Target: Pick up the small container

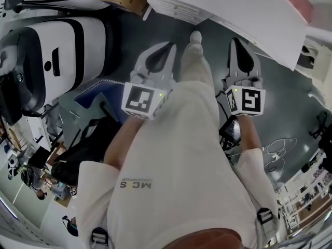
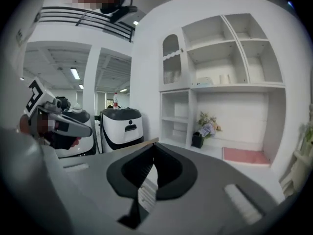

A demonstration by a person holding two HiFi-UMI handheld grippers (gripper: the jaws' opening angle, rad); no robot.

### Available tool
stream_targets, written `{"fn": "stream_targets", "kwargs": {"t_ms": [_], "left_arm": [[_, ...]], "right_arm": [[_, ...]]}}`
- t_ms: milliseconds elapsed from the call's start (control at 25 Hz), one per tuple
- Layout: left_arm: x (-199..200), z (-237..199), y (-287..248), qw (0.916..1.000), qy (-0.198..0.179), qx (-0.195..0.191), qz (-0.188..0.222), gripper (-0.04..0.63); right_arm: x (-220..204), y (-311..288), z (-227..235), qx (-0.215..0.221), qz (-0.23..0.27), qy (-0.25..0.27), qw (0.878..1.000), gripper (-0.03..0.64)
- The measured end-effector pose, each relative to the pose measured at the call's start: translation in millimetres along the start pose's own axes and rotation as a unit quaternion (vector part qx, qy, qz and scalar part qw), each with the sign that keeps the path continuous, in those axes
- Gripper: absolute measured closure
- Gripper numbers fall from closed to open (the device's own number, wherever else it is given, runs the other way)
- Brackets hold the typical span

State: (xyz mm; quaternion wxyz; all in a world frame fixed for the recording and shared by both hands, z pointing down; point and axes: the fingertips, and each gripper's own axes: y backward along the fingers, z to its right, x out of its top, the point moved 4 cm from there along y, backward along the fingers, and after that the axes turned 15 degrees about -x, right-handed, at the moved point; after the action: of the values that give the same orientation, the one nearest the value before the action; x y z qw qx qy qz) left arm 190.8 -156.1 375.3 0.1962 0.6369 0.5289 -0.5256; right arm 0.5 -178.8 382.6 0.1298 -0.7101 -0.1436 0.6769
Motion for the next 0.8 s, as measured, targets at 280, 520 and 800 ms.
{"fn": "stream_targets", "kwargs": {"t_ms": [280, 520, 800], "left_arm": [[36.6, -63.1, -115.8, 0.9986, 0.015, 0.037, -0.034, 0.595], [51.3, -68.2, -136.5, 0.9975, 0.015, 0.068, -0.011, 0.595], [44.3, -109.6, -173.8, 0.9954, 0.047, 0.083, -0.001, 0.595]], "right_arm": [[25.1, -137.5, 55.1, 0.069, 0.037, 0.044, 0.996, 0.606], [34.2, -166.3, 55.9, 0.1, 0.059, 0.058, 0.992, 0.583], [6.7, -227.1, 48.2, 0.109, 0.029, 0.051, 0.992, 0.546]]}}
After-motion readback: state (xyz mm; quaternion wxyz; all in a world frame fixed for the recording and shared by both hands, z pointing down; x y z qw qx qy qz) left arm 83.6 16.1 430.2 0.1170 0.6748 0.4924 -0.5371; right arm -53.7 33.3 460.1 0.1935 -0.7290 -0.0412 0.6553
